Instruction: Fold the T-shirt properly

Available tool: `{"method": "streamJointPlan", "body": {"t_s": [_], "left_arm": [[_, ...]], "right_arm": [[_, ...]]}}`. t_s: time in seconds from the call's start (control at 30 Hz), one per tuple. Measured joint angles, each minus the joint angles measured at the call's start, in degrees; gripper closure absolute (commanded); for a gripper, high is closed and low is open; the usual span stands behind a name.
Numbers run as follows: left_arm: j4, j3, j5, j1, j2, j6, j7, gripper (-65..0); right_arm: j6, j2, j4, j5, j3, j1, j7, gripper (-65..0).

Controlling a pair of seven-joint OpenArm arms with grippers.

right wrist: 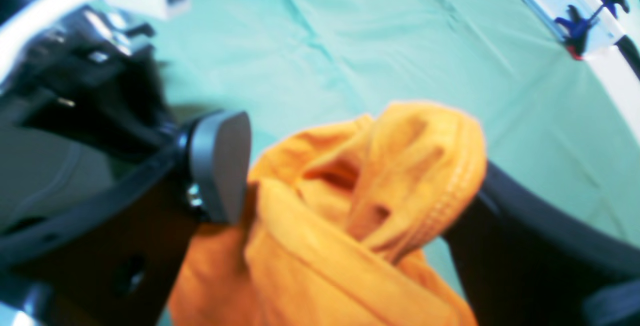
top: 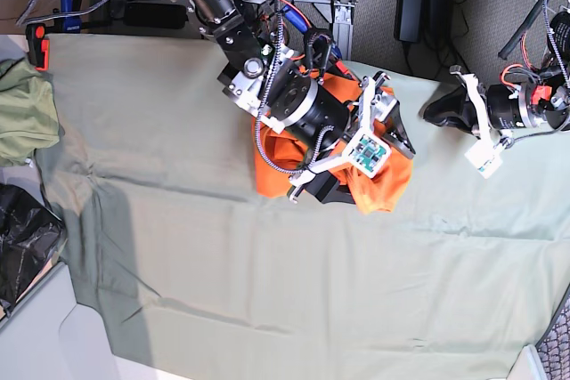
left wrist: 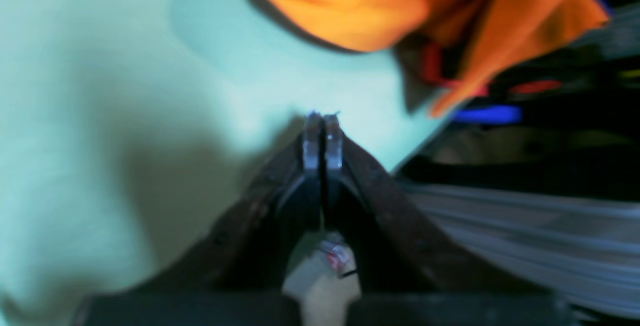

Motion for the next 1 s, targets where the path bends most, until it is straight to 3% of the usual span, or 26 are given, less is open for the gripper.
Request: {"method": "streamJointPlan", "body": {"t_s": [0.33,0.47,0.73,1.0], "left_arm": [[9.2,0.0,-0.8,5.8,0.0,-0.5,0.7,0.0],[11.0,0.0,-0.7,6.8,1.0,-0.4,0.5,0.0],[11.7,0.0,0.1,6.7,7.7,-0.4,-1.9,0.0],[11.6,0.0,3.0,6.6,16.1,-0.4,-4.2,0.0]], "right_arm": [[0.0,0.0,0.0,-9.8,0.0,0.0,2.4,-44.1],[0.0,0.0,0.0,-10.4,0.0,0.0,2.5,-44.1],[0.0,2.8,0.0,-16.5,-1.8,0.0,3.4,-44.1],[0.0,2.8,0.0,-16.0,-2.2,-0.2,3.6,-44.1]]}}
